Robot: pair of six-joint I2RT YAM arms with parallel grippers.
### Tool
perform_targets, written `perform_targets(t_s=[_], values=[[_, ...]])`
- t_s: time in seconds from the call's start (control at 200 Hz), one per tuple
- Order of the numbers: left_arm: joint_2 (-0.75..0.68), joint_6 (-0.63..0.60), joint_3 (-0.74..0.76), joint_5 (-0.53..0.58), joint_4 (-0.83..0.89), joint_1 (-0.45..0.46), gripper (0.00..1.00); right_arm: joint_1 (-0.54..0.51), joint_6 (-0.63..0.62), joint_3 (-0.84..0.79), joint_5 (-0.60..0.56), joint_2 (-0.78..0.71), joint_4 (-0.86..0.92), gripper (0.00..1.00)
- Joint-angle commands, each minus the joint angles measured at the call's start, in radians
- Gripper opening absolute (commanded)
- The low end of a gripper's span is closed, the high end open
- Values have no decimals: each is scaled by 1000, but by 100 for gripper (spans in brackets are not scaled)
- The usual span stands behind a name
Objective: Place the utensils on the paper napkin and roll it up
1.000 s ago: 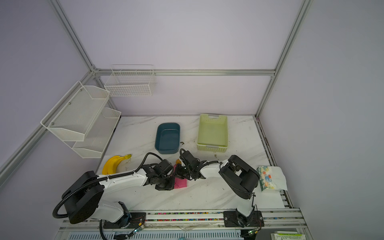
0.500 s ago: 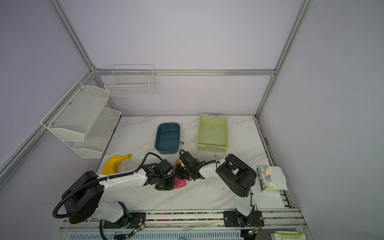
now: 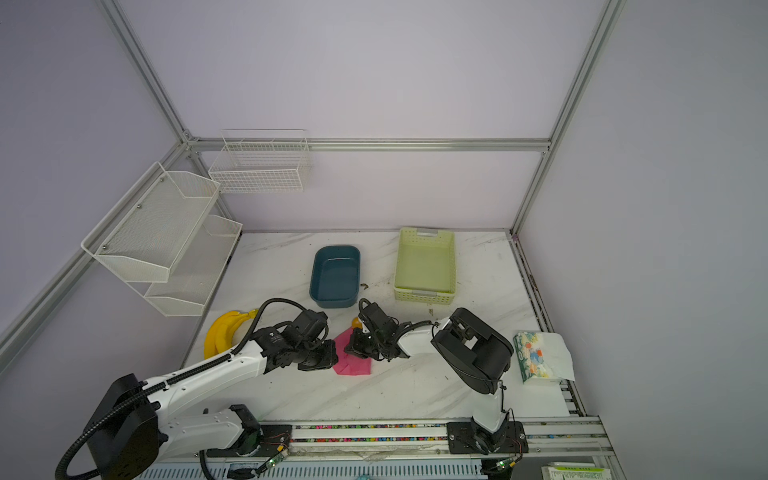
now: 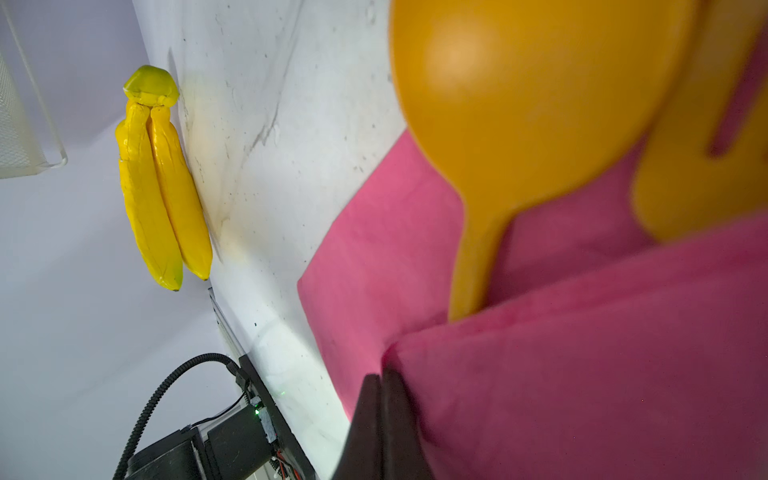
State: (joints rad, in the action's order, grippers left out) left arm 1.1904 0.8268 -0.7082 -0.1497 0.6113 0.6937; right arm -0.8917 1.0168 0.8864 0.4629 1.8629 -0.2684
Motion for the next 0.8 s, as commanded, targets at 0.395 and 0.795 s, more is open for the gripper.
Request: perform_targets(t_s=[0.395,0.795], values=[[0,-15,46,-89,-57,-83,15,-7,2,6,-12,19,-9,42],[66,-26,47,-120,-120,-104,16,-7,0,9,-4,24,-8,30]])
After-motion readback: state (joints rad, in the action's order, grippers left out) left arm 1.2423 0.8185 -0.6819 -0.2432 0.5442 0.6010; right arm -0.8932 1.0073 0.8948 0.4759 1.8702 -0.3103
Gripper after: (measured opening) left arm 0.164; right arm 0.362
